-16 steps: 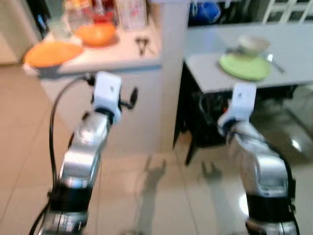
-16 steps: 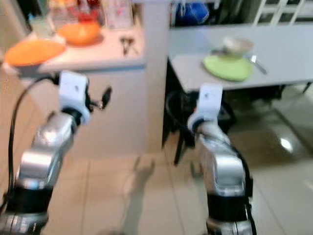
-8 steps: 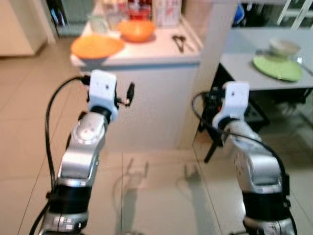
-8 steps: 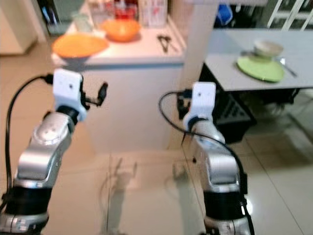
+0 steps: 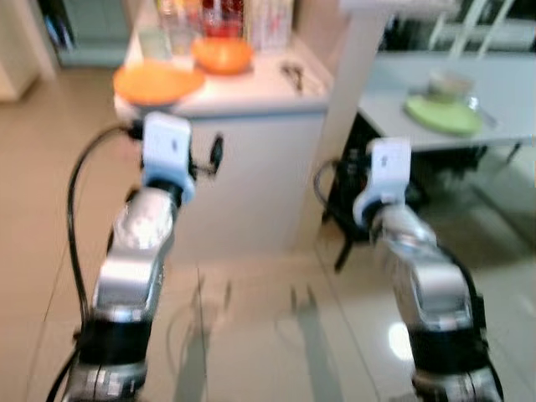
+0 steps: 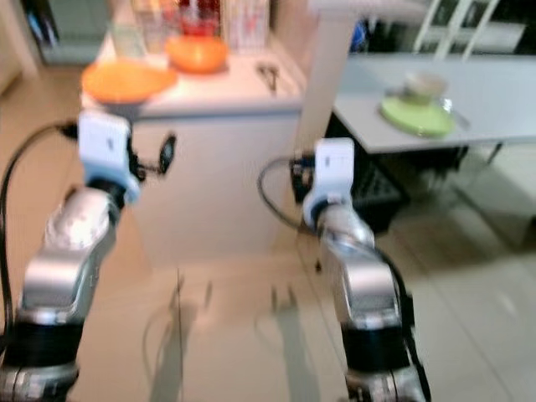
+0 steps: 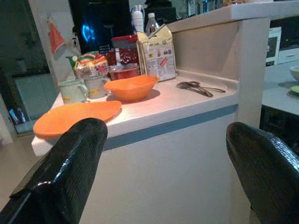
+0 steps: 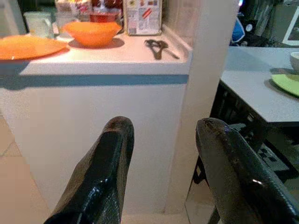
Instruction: Setting the table
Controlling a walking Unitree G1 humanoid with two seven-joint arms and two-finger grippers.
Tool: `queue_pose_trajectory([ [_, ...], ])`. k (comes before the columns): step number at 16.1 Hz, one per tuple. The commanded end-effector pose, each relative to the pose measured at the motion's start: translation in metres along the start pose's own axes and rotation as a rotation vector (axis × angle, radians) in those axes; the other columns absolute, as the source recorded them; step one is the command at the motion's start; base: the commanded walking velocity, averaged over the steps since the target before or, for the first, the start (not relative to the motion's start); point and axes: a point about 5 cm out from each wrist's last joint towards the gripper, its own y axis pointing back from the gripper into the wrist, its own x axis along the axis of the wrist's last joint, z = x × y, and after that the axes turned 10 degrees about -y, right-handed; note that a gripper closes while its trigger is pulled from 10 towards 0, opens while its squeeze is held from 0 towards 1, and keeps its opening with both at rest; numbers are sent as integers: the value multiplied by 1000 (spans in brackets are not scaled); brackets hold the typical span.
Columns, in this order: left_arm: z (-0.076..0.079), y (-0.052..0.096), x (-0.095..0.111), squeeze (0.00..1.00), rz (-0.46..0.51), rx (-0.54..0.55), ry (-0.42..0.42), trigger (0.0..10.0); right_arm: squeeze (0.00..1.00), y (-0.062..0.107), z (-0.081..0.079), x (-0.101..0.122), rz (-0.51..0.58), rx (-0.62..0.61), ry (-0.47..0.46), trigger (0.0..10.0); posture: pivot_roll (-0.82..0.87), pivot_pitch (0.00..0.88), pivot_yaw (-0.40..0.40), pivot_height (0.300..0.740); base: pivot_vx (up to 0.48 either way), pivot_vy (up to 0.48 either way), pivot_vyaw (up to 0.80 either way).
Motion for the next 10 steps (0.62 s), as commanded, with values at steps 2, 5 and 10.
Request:
queue_pose_trajectory([
  [2,4,-3,8,0,34,-23,-1,10000,0,-1,7,-2,-3,-21,5,10000,80,0,-20,740,392,0,447],
  [5,4,-4,8,0,31,-21,-3,10000,0,-1,9,-3,2,-31,3,10000,77,0,-13,740,394,0,444],
  [10,2,-5,8,0,27,-17,-6,10000,0,-3,7,-3,3,-10,14,10000,80,0,-12,740,396,0,519],
])
